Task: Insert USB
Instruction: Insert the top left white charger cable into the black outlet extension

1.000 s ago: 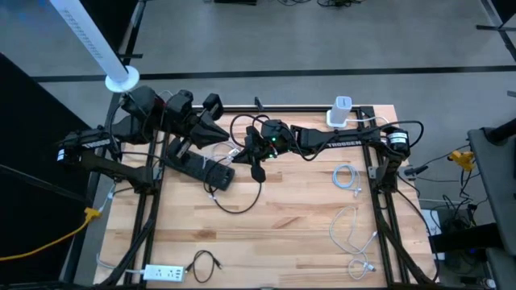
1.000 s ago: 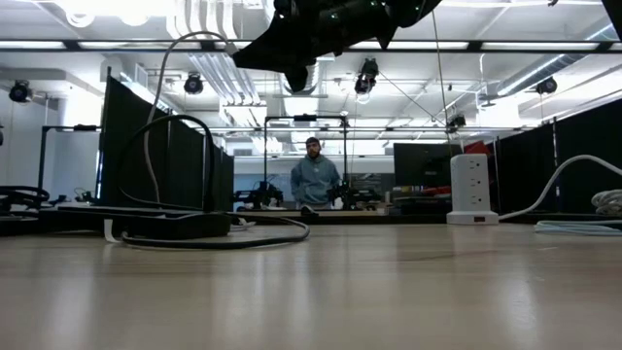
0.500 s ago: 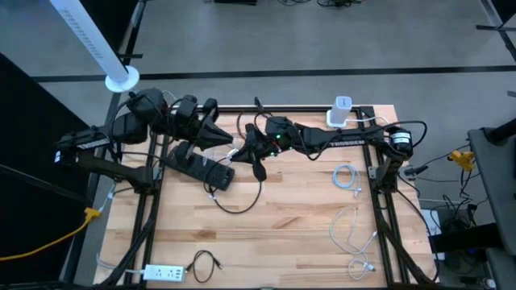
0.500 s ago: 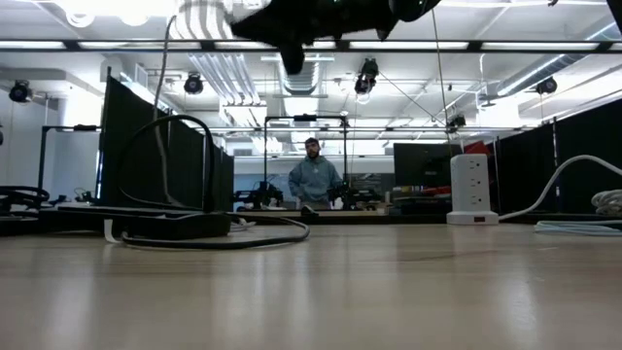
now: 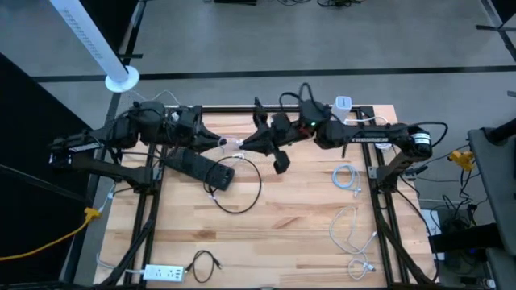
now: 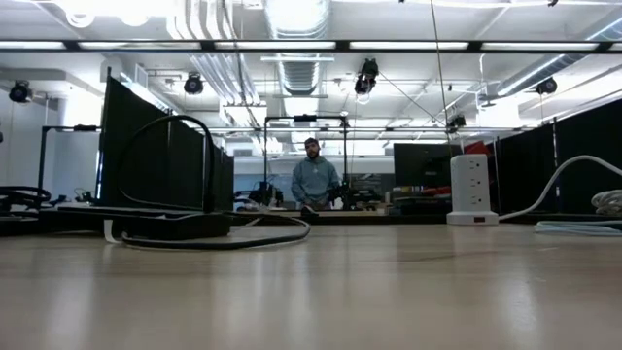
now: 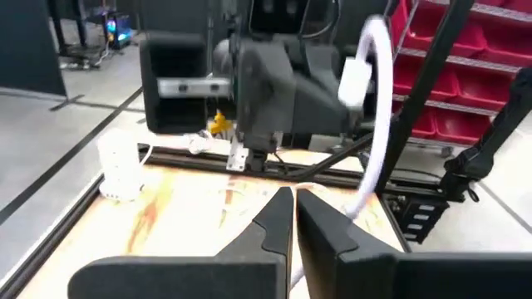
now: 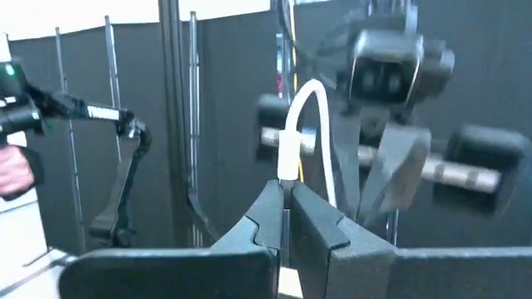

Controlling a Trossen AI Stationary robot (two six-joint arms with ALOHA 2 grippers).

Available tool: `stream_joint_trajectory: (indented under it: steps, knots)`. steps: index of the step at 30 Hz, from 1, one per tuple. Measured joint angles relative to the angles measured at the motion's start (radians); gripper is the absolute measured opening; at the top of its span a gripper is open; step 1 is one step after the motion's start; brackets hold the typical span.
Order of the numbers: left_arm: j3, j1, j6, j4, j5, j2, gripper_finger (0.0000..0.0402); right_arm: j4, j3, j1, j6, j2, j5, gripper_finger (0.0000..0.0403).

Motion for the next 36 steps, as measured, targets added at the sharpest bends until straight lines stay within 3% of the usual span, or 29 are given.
stream_joint_trajectory:
  steps: [10,22,36]
  knots:
    - [-0.108,-0.017,0.0,0.086,0.0,-0.004,0.0,-0.016,0.0,-0.016,0.025,-0.01,0.009,0.0]
    - [-0.119,-0.018,0.006,0.095,-0.004,-0.066,0.0,-0.035,0.0,-0.031,0.018,0.007,0.011,0.0]
    - [-0.117,-0.016,0.075,0.121,-0.16,-0.196,0.0,-0.27,0.0,-0.037,-0.092,0.007,0.096,0.0]
